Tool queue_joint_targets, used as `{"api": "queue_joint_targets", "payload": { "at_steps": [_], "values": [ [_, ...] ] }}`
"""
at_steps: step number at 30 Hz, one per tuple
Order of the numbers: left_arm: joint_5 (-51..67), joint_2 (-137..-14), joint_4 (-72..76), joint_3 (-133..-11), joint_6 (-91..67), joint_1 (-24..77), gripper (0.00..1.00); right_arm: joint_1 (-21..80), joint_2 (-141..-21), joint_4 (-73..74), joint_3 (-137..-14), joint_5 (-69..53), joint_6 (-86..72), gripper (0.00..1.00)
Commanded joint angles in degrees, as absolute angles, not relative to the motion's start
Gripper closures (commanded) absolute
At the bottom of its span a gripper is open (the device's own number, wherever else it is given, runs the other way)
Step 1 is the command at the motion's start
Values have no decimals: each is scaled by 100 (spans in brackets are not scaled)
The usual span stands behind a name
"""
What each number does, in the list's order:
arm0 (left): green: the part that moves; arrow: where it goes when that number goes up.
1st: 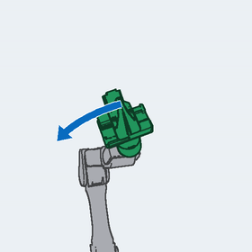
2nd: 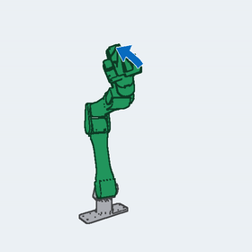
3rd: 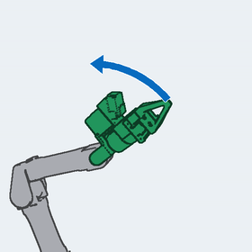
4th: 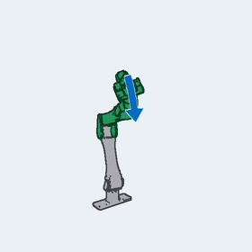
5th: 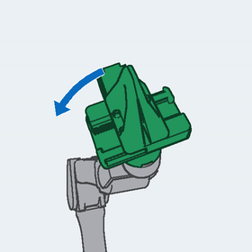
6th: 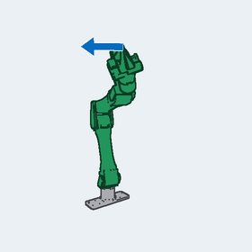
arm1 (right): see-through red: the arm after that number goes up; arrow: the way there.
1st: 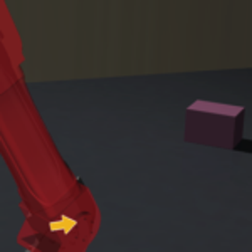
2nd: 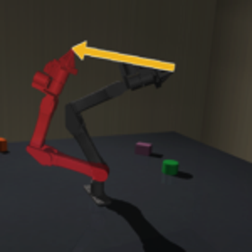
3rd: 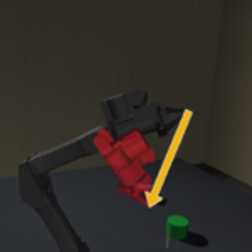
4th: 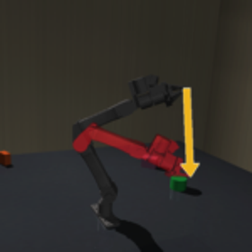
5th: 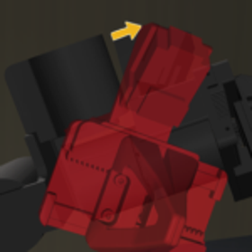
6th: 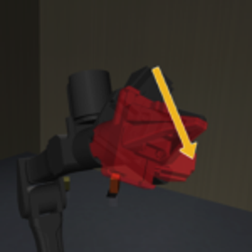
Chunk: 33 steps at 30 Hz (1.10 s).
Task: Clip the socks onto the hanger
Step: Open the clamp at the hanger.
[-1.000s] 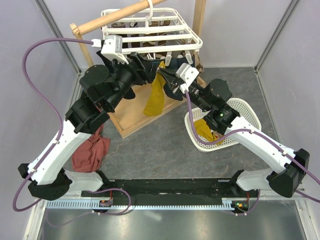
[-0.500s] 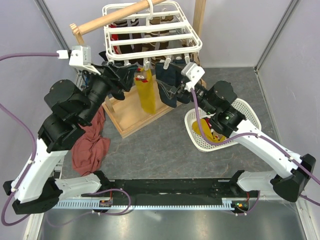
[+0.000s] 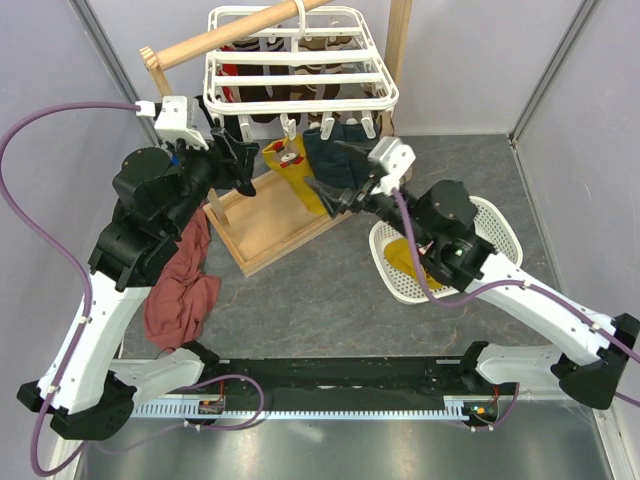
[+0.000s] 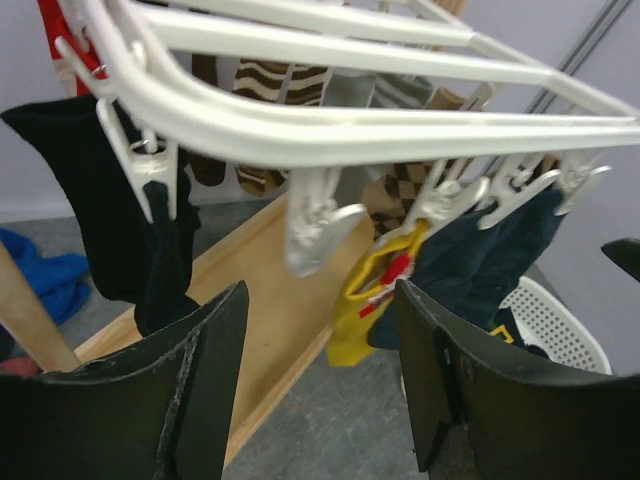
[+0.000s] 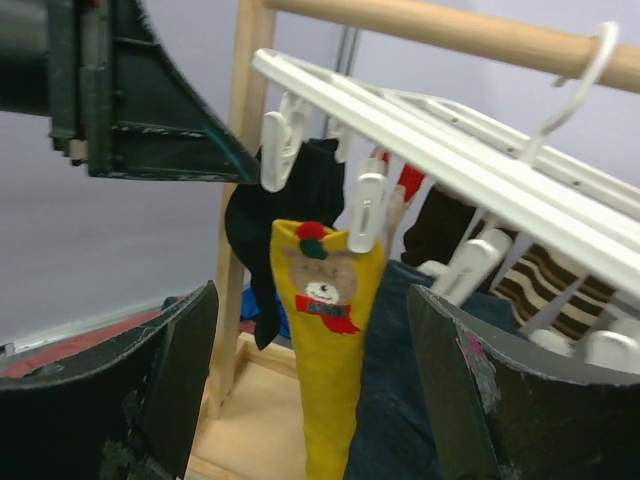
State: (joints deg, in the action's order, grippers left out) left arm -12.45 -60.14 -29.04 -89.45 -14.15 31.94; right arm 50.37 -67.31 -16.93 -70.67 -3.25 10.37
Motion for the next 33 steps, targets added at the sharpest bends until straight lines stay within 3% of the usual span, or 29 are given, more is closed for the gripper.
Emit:
{"api": "queue_joint_targets", "payload": {
  "at_steps": [1,9,25,33],
  "values": [
    [-229,-5739,-2751,-8877,-1503,2734,34,5492,-7136,-2319,-7013,113,1388,16],
    [272,-6099,-2575,-9140,-1248,2698,40,6046,-7778,-3119,-7005,694,2081,15],
    [562,-6662,-2707,-9931,-1309,2698,63,6372,-9087,-5185,-7348,1494,2979,15],
    [773,-6803,-2804,-10134,-1564,2698,64,6381,-9553,-5757,-7699,1521,3041,16]
  ]
}}
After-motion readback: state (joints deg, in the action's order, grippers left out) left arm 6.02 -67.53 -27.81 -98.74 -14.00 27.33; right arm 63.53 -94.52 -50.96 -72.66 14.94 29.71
